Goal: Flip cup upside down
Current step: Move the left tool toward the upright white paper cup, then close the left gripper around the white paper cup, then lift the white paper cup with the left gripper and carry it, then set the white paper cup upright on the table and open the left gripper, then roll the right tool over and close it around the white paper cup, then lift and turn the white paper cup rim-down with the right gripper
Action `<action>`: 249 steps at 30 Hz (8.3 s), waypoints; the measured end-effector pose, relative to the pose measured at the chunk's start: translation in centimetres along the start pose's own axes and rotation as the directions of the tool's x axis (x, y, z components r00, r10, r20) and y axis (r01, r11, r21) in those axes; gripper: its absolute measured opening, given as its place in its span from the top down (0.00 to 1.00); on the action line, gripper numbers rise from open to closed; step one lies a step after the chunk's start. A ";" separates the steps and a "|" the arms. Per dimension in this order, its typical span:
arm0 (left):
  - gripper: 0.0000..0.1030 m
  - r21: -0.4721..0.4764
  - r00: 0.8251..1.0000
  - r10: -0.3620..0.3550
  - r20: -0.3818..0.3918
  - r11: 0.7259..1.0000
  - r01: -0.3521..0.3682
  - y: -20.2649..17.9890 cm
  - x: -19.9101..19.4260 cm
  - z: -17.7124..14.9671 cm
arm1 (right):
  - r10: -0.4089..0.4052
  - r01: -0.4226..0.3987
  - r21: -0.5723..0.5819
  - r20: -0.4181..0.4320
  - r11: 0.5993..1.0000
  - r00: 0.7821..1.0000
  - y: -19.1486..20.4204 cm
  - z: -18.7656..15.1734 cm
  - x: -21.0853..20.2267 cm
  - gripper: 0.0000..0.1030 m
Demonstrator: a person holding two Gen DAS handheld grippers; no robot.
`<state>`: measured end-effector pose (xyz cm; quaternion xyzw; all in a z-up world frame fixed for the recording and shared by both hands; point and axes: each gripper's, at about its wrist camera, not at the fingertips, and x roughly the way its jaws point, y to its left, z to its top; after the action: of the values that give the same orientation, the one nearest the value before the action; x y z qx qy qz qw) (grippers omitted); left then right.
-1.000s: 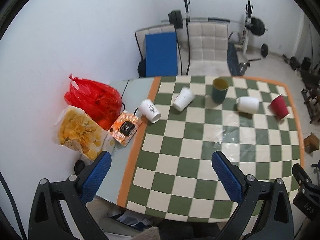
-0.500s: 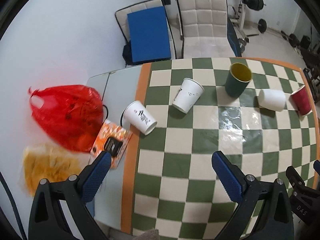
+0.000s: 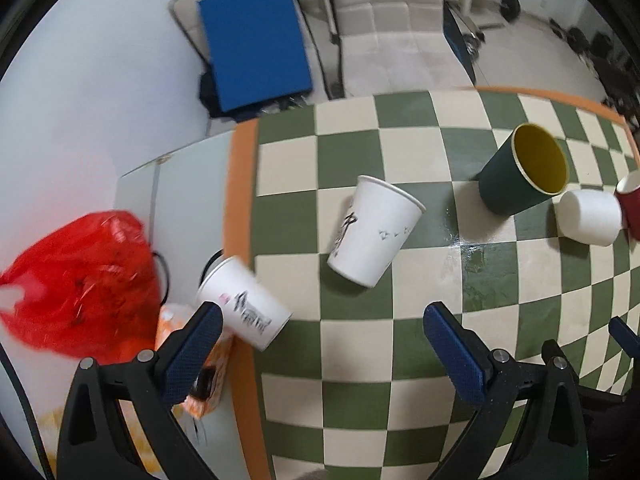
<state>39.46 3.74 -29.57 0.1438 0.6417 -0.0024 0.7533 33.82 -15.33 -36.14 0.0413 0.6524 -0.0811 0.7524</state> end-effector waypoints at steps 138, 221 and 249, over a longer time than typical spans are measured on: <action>0.06 -0.211 0.975 -0.186 -0.118 0.965 0.158 -6.9 1.1 -23.3 | -0.217 0.220 -0.643 0.084 0.734 0.973 -4.8 -15.9 -6.2 0.01; 0.04 -0.205 0.978 -0.137 -0.158 0.973 0.103 -6.2 5.3 -15.6 | -0.234 -0.159 -0.903 -0.267 0.399 0.935 -3.4 -5.5 4.0 0.37; 0.04 -0.175 0.958 -0.224 -0.180 0.966 0.193 -12.9 5.2 -15.0 | -0.169 -0.179 -0.593 -0.483 0.785 0.859 -11.8 3.3 8.9 0.36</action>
<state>23.41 -4.43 -39.36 0.0156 0.7234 -0.0177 0.6900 36.13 -28.04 -43.93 -0.1860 0.8179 0.1534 0.5225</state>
